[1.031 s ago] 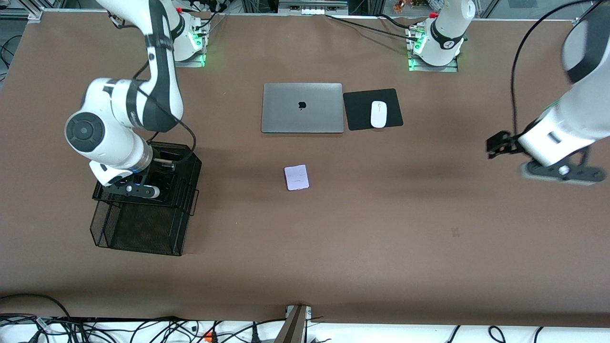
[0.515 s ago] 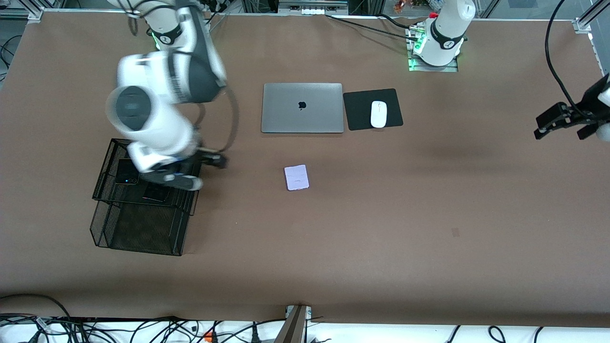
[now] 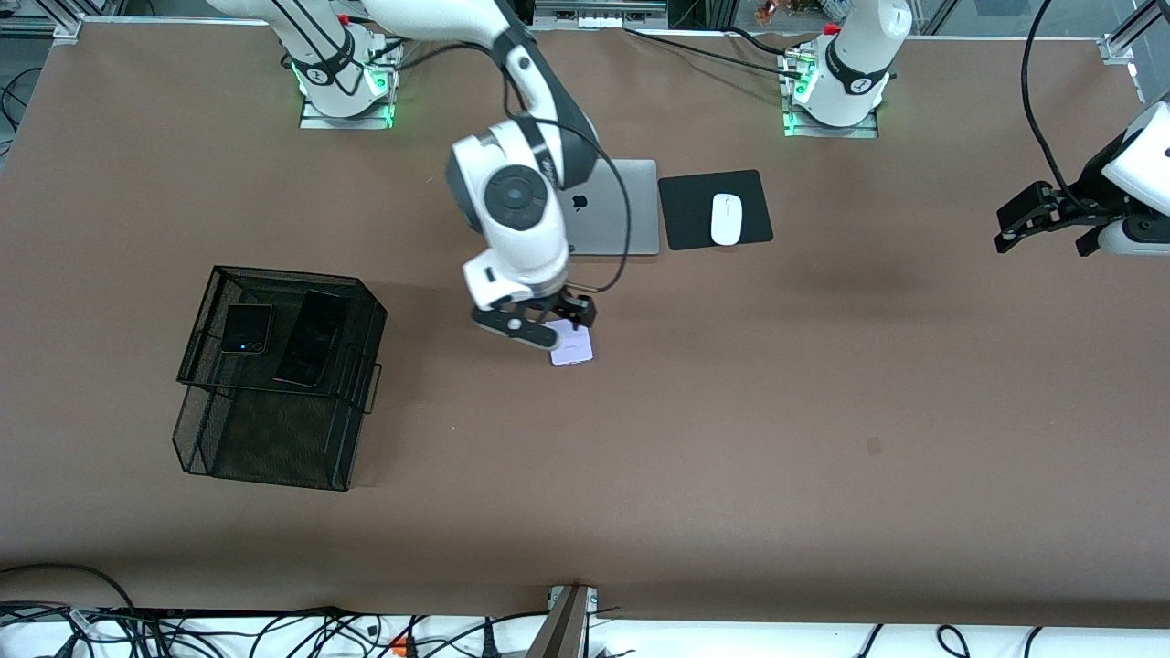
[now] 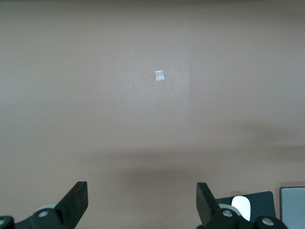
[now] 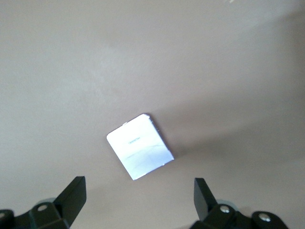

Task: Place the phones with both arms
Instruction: 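Grasp the white Huawei phone at mid-table with the right gripper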

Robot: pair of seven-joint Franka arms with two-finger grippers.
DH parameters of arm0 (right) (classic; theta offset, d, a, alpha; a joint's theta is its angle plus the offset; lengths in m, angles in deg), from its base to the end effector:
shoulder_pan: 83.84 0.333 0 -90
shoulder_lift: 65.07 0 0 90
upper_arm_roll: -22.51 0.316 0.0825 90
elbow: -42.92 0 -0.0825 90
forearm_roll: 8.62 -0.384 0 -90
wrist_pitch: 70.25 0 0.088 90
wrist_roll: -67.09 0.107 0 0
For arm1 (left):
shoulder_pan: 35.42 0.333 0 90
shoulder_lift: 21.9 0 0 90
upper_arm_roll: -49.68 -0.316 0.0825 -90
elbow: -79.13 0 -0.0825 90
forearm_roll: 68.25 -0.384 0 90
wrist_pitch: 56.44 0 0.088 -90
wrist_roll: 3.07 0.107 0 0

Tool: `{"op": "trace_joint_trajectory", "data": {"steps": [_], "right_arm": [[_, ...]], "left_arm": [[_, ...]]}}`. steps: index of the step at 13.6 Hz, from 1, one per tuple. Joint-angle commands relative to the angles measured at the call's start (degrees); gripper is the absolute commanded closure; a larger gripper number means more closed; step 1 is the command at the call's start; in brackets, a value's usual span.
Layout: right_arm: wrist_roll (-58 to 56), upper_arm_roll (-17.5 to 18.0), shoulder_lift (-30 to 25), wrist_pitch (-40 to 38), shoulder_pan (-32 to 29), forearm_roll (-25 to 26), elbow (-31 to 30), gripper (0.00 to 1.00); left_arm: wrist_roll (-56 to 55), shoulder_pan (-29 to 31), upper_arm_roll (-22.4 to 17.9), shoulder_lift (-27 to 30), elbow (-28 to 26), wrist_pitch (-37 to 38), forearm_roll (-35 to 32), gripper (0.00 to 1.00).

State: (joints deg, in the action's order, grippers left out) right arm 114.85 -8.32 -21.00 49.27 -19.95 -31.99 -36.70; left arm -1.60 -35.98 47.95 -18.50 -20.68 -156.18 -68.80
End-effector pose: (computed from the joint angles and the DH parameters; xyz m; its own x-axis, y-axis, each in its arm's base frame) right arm 0.5491 0.4825 0.2986 0.9489 -0.3140 0.0296 -0.3133 -0.9493 -0.0264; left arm 0.5484 0.0125 0.5907 0.9983 -0.0068 0.0578 -0.0063 -0.9999 -0.0092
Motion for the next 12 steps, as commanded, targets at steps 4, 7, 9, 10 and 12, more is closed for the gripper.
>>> {"op": "trace_joint_trajectory", "data": {"steps": [4,7,9,10,12], "right_arm": [[-15.91,3.14,7.25,7.29,-1.22,1.05,1.39,0.0],[-23.13,3.23,9.1,9.41,-1.4,0.87,1.39,0.0],[-27.09,3.84,9.89,10.64,-1.49,-1.13,1.13,0.0],[-29.54,4.37,10.24,11.08,-1.75,-3.24,0.95,0.0],[-33.25,4.46,10.68,13.01,-1.93,-7.72,-0.45,0.0]], "left_arm": [[0.46,1.09,1.19,0.29,-0.21,0.87,-0.15,0.0],[0.46,0.83,1.72,0.12,0.92,0.87,-2.24,0.0],[0.63,0.91,1.9,-0.59,1.9,1.13,-2.79,0.0],[0.63,0.91,1.9,-0.59,1.81,1.13,-2.79,0.0],[0.81,0.91,1.9,-0.59,1.9,1.13,-2.79,0.0]]}}
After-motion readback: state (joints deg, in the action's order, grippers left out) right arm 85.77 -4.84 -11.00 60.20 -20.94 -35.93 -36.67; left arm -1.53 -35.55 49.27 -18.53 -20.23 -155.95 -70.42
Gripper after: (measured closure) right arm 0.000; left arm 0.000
